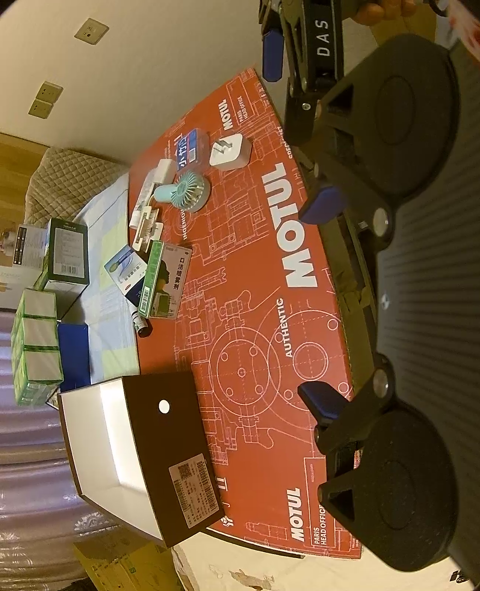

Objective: Organize rigid objects

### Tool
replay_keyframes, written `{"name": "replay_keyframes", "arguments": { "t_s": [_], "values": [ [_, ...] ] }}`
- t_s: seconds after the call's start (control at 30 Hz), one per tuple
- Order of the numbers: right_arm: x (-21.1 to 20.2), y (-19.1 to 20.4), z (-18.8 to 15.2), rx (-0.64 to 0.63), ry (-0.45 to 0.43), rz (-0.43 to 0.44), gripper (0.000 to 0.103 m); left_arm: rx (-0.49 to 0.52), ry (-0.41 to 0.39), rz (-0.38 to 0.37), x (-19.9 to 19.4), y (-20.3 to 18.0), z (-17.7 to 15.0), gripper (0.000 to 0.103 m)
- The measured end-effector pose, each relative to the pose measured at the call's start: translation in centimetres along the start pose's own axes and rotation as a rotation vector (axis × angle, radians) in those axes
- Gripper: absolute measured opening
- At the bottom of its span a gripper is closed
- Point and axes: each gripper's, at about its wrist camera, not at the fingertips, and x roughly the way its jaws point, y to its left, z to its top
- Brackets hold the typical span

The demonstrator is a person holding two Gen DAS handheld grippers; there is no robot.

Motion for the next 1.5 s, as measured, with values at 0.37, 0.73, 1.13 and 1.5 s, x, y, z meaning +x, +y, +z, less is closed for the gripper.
{"name": "replay_keyframes", "arguments": {
  "t_s": [0.37,0.73,1.13,1.5],
  "values": [
    [-0.2,-0.6,-0.8,0.019,0.001,-0.012,0.101,0.007,0.025,-0.012,0.5,0.0,-0.5,0.090],
    [1.6,-3.5,-0.1,0.057,-0.027,-0.044,0.097,0.008,0.063,-0.015,3.3,-0.9,0.7,0.090],
    [7.2,-8.2,3.5,0.059,-0.021,-0.049,0.077,-0.009,0.082,-0.023,7.8,-2.6,4.4,0.090],
    [13.0,-11.2,5.7,0.070,0.067,-0.073,0.061,-0.033,0.130,-0.003,11.8,-3.6,6.5,0.090]
  ]
}}
